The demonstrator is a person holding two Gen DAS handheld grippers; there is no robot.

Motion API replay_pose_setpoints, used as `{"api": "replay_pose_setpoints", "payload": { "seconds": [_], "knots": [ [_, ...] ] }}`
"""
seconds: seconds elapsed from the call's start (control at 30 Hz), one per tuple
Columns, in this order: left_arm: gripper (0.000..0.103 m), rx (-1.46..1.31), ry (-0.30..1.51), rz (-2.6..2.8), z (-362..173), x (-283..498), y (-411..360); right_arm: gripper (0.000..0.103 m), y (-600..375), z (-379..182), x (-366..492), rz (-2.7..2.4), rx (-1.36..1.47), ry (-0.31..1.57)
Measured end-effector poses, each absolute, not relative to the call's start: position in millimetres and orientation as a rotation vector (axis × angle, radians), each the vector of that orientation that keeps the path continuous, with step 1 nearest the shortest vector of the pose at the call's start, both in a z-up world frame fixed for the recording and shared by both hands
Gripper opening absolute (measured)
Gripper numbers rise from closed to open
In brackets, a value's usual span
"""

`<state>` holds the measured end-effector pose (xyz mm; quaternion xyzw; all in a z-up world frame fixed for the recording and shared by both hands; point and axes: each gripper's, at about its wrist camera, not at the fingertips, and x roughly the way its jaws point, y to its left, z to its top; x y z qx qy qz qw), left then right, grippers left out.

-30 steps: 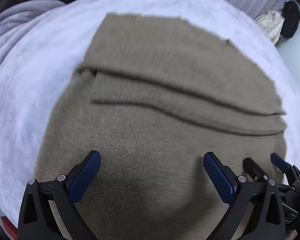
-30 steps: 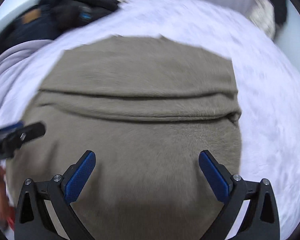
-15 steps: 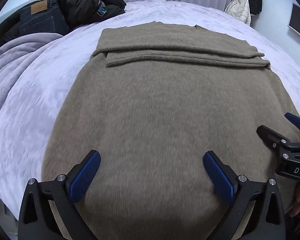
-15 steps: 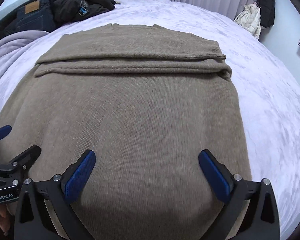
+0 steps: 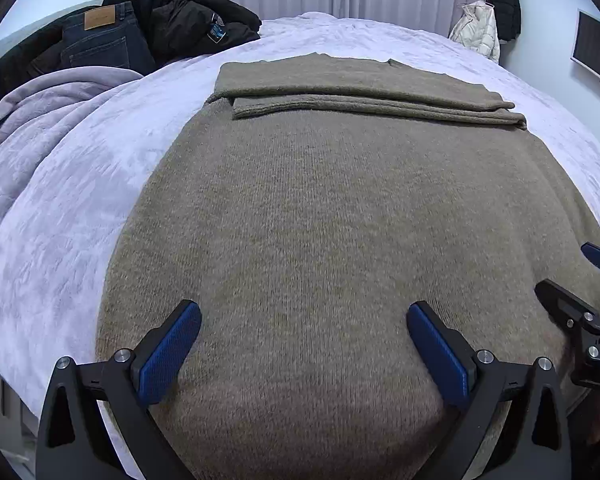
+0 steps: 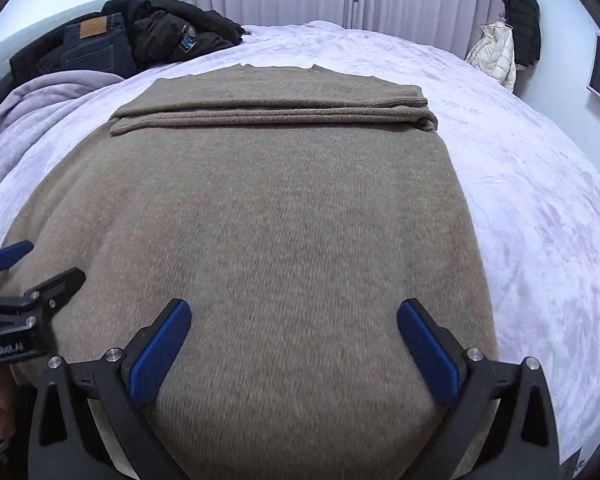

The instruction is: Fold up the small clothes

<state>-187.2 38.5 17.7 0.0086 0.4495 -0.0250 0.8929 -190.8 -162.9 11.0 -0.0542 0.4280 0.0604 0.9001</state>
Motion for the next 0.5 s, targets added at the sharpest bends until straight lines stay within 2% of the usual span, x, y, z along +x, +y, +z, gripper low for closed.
{"api": "replay_pose_setpoints", "payload": {
  "seconds": [0.3,0.4,0.5],
  "knots": [
    [0.103,0.014,1.009,-0.090,18,-210,46,0.102,-167,8,-218,0.195,-0.183,0.918],
    [0.103,-0.018,1.079,-0.156,39,-211,48,0.102,-163,14,-231,0.247,-0.266,1.021],
    [0.103,-0.022,1.017,-0.157,74,-195,45,0.103,-160,34,-231,0.320,-0.262,1.051]
  ]
}}
